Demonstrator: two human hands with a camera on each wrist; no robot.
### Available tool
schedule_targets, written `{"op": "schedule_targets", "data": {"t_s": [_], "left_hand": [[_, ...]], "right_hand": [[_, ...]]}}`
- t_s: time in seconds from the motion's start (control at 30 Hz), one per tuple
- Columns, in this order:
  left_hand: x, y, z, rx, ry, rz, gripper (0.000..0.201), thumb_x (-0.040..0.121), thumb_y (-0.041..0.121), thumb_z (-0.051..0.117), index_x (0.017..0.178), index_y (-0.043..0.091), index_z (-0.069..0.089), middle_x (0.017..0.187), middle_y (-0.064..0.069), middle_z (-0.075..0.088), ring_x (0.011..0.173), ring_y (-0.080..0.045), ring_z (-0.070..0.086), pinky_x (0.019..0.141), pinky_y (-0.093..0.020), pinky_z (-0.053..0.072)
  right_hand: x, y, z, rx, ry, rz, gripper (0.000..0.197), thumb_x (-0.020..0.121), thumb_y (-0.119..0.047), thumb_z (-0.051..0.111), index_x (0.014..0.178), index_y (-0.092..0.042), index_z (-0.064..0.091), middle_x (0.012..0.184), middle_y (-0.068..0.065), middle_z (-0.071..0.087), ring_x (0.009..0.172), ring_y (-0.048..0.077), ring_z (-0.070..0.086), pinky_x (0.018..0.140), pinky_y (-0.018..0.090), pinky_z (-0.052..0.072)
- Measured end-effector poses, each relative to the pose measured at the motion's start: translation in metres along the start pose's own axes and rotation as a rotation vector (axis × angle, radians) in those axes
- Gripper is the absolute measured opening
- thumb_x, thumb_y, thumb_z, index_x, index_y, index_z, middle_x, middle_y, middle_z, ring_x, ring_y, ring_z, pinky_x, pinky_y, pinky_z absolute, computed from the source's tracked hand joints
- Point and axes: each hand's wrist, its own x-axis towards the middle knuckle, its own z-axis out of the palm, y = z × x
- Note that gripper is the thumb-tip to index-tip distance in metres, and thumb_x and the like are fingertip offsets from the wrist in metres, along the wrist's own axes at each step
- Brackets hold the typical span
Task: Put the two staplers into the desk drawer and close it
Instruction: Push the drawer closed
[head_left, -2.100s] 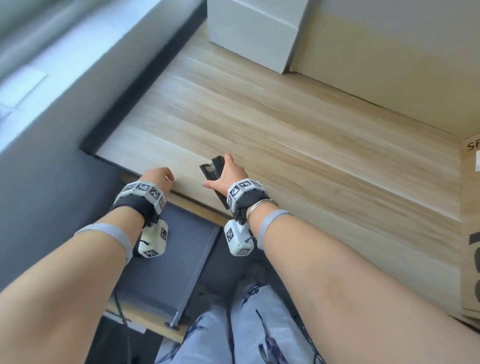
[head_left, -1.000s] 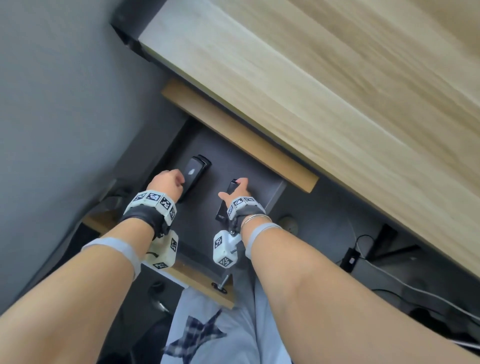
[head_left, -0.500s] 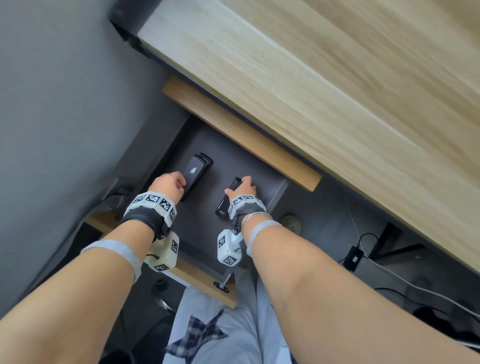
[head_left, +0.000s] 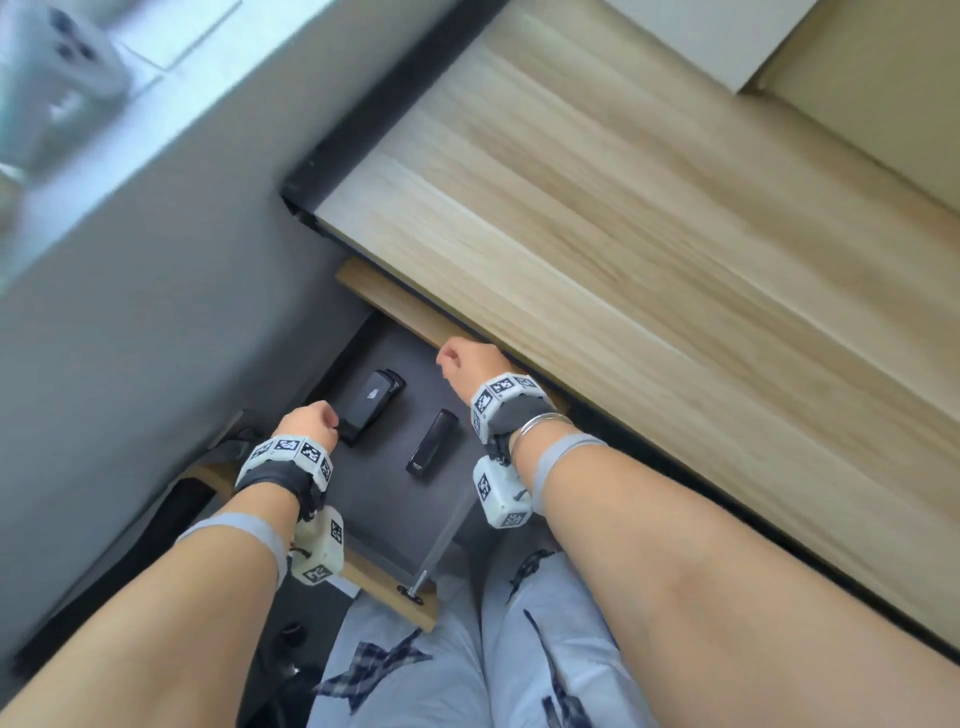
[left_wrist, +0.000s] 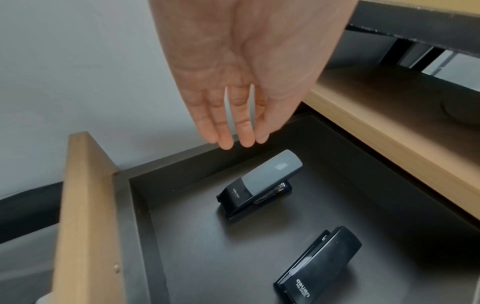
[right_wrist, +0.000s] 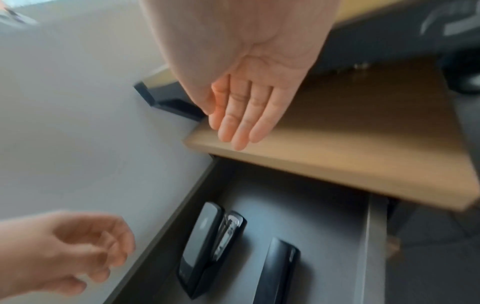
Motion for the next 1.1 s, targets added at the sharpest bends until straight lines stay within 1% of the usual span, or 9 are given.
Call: {"op": "schedule_targets", "data": {"t_s": [0.2, 0.43, 0.53, 0.6, 0.73, 0.83, 0.93, 1.03, 1.1], "left_hand": [[-0.033, -0.027, 0.003, 0.134, -0.03, -0.167, 0.031, 0.084, 0.009, 0.05, 0.112, 0.009, 0.064, 0.118, -0.019, 0.066, 0.111, -0.037, 0.06, 0.094, -0.037, 0.05], [-0.067, -0.062, 0.038, 0.33, -0.249, -0.333, 0.043, 0.061, 0.008, 0.066, 0.104, 0.008, 0.069, 0.11, -0.014, 0.069, 0.103, -0.033, 0.065, 0.087, -0.036, 0.056], [-0.067, -0.068, 0.05, 0.294, -0.295, -0.331, 0.049, 0.078, 0.009, 0.06, 0.125, 0.018, 0.06, 0.133, -0.011, 0.058, 0.117, -0.03, 0.059, 0.1, -0.037, 0.049], [-0.068, -0.066, 0.056, 0.296, -0.342, -0.308, 0.029, 0.089, 0.012, 0.052, 0.115, 0.009, 0.064, 0.135, -0.014, 0.056, 0.12, -0.03, 0.057, 0.102, -0.035, 0.046], [-0.067, -0.058, 0.061, 0.311, -0.348, -0.276, 0.043, 0.081, 0.006, 0.056, 0.125, 0.01, 0.059, 0.12, -0.018, 0.064, 0.106, -0.03, 0.064, 0.095, -0.036, 0.051], [-0.067, -0.048, 0.063, 0.429, -0.376, -0.196, 0.019, 0.078, 0.008, 0.057, 0.092, 0.001, 0.067, 0.07, -0.008, 0.061, 0.066, -0.023, 0.054, 0.078, -0.032, 0.055], [-0.069, -0.035, 0.06, 0.488, -0.38, -0.164, 0.009, 0.075, 0.007, 0.056, 0.066, 0.006, 0.055, 0.055, -0.002, 0.043, 0.06, -0.022, 0.051, 0.063, -0.024, 0.045], [-0.061, -0.024, 0.058, 0.46, -0.313, -0.144, 0.026, 0.083, 0.007, 0.05, 0.103, 0.003, 0.064, 0.064, -0.004, 0.05, 0.075, -0.026, 0.053, 0.068, -0.026, 0.045], [-0.053, -0.015, 0.055, 0.356, -0.277, -0.175, 0.032, 0.09, 0.009, 0.044, 0.116, -0.001, 0.06, 0.095, -0.013, 0.066, 0.088, -0.029, 0.058, 0.081, -0.031, 0.05]], "right_hand": [[-0.007, 0.009, -0.057, 0.046, 0.303, -0.092, 0.028, 0.093, -0.012, 0.041, 0.1, -0.016, 0.068, 0.1, 0.011, 0.074, 0.089, 0.031, 0.069, 0.082, 0.039, 0.056], [0.005, 0.075, -0.064, -0.18, 0.675, 0.074, 0.045, 0.085, -0.014, 0.047, 0.126, -0.029, 0.057, 0.139, -0.002, 0.051, 0.126, 0.026, 0.046, 0.097, 0.038, 0.039], [0.01, 0.089, -0.057, -0.255, 0.693, 0.098, 0.052, 0.088, -0.024, 0.042, 0.137, -0.04, 0.045, 0.153, -0.009, 0.037, 0.141, 0.018, 0.033, 0.111, 0.039, 0.026], [0.012, 0.094, -0.054, -0.276, 0.679, 0.109, 0.054, 0.091, -0.026, 0.039, 0.142, -0.043, 0.036, 0.158, -0.011, 0.028, 0.147, 0.016, 0.023, 0.118, 0.043, 0.015], [0.014, 0.096, -0.052, -0.302, 0.682, 0.105, 0.055, 0.092, -0.028, 0.037, 0.144, -0.044, 0.03, 0.16, -0.011, 0.022, 0.149, 0.016, 0.018, 0.12, 0.045, 0.01], [0.014, 0.096, -0.052, -0.314, 0.683, 0.105, 0.055, 0.092, -0.028, 0.037, 0.145, -0.044, 0.03, 0.16, -0.011, 0.022, 0.149, 0.016, 0.018, 0.121, 0.045, 0.01], [0.013, 0.096, -0.052, -0.308, 0.695, 0.1, 0.056, 0.092, -0.027, 0.037, 0.144, -0.043, 0.031, 0.159, -0.01, 0.024, 0.149, 0.017, 0.02, 0.12, 0.045, 0.011], [0.013, 0.095, -0.051, -0.317, 0.711, 0.095, 0.056, 0.091, -0.027, 0.037, 0.144, -0.043, 0.032, 0.159, -0.01, 0.025, 0.148, 0.017, 0.021, 0.12, 0.045, 0.012], [0.013, 0.095, -0.051, -0.313, 0.711, 0.095, 0.056, 0.091, -0.027, 0.037, 0.144, -0.042, 0.033, 0.159, -0.01, 0.026, 0.148, 0.017, 0.022, 0.12, 0.045, 0.012]]}}
